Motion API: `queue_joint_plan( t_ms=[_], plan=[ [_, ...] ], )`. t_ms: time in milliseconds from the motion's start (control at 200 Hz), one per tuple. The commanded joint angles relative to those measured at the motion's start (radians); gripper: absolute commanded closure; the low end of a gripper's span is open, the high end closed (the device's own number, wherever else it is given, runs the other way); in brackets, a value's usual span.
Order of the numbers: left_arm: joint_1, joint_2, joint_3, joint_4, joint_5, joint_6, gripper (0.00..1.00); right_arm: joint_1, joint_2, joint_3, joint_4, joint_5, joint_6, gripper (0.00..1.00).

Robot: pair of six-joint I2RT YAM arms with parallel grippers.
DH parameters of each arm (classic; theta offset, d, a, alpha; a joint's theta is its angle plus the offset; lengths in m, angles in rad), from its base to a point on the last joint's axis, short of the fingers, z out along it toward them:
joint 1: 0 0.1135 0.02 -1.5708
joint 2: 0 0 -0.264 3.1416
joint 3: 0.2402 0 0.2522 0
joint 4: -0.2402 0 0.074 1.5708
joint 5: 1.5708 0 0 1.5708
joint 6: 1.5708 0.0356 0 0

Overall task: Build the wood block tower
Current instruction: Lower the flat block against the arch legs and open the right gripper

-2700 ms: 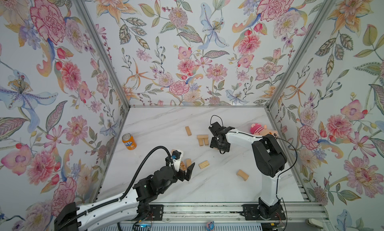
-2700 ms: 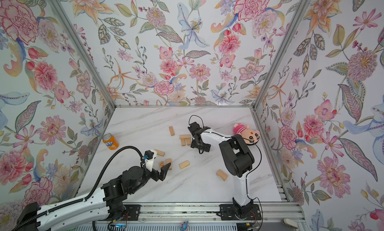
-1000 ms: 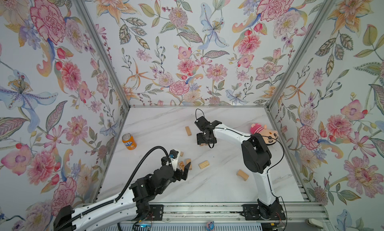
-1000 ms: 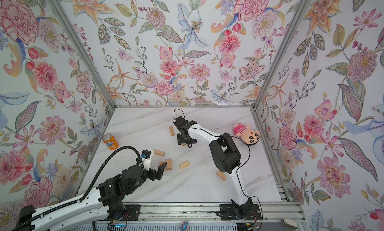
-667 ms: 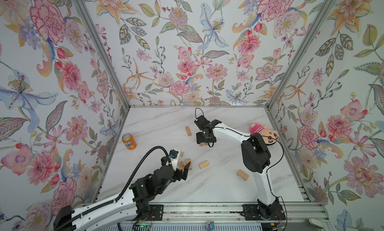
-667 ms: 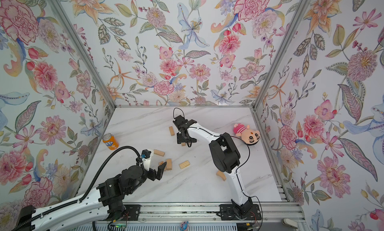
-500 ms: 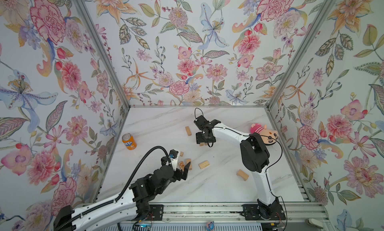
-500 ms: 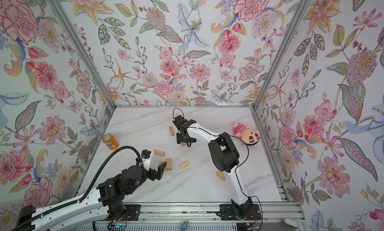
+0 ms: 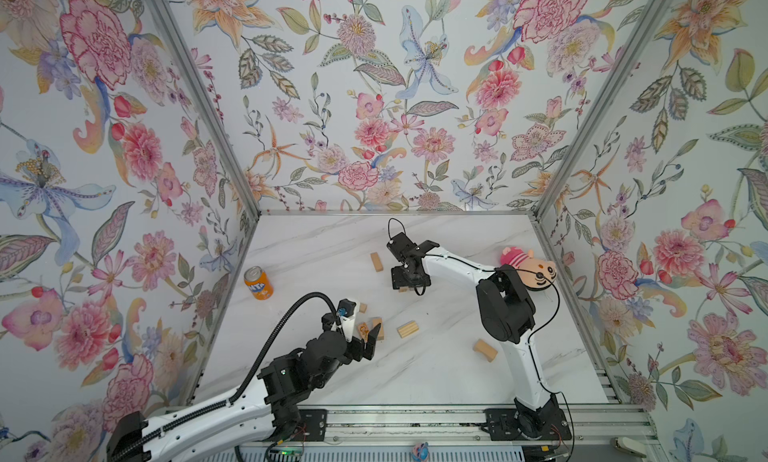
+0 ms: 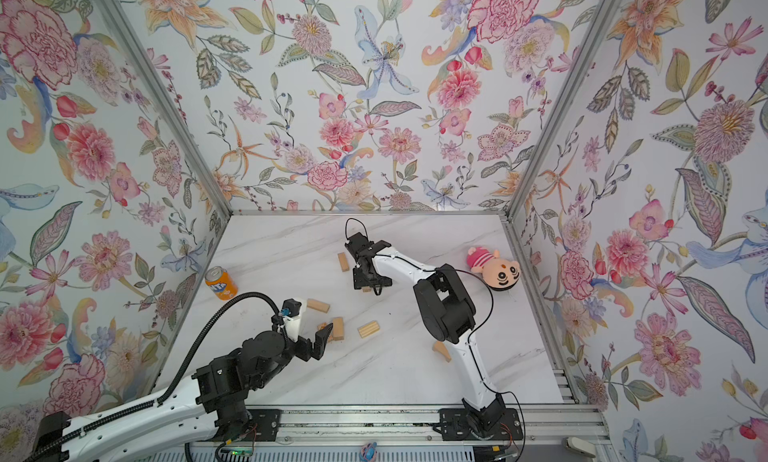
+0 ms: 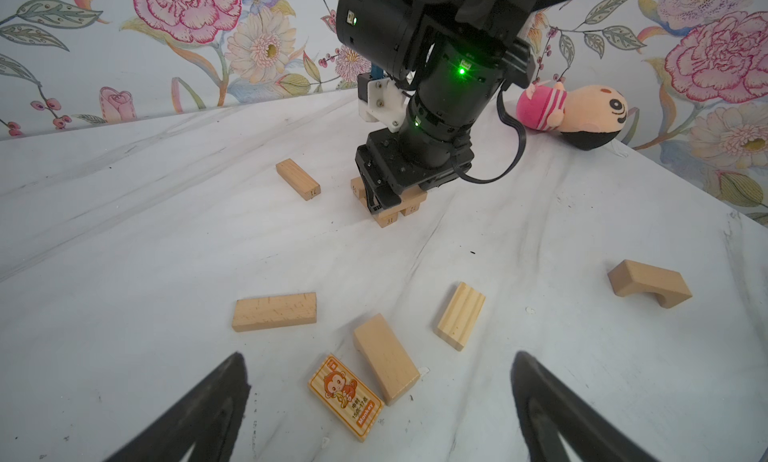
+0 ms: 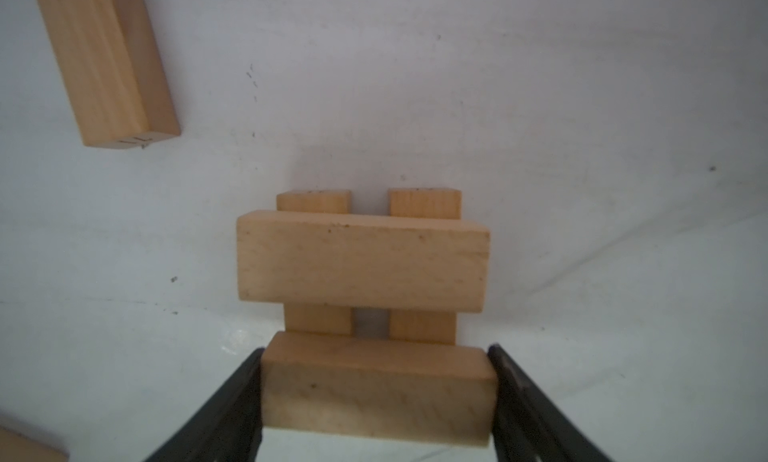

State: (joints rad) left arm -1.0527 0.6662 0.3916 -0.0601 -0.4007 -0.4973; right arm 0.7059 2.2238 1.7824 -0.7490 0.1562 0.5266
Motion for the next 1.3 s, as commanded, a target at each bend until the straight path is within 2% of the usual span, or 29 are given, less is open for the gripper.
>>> queue_joint_plan(
  t_ms=[0,1026,1141,1186,1211,1291],
  plan=[
    [0.014,-0.010,0.010,-0.009,-0.024,-0.007,0.01,0.004,0.022,0.032,-0.033,-0.003,-0.015,0.26],
    [0.014,-0.011,0.010,-0.014,-0.027,-0.009,0.01,0.000,0.044,0.059,-0.041,-0.010,-0.026,0.23],
    [0.014,-0.011,0.010,-0.014,-0.027,-0.008,0.01,-0.001,0.044,0.060,-0.041,-0.013,-0.027,0.17],
    [0.015,-0.010,0.010,-0.013,-0.023,-0.008,0.01,-0.001,0.042,0.060,-0.041,-0.013,-0.029,0.10],
    [0.014,-0.010,0.010,-0.013,-0.020,-0.008,0.01,0.000,0.040,0.061,-0.040,-0.012,-0.031,0.00],
    [0.014,-0.005,0.009,-0.011,-0.017,-0.007,0.01,0.001,0.025,0.058,-0.039,0.006,-0.034,0.01]
  ],
)
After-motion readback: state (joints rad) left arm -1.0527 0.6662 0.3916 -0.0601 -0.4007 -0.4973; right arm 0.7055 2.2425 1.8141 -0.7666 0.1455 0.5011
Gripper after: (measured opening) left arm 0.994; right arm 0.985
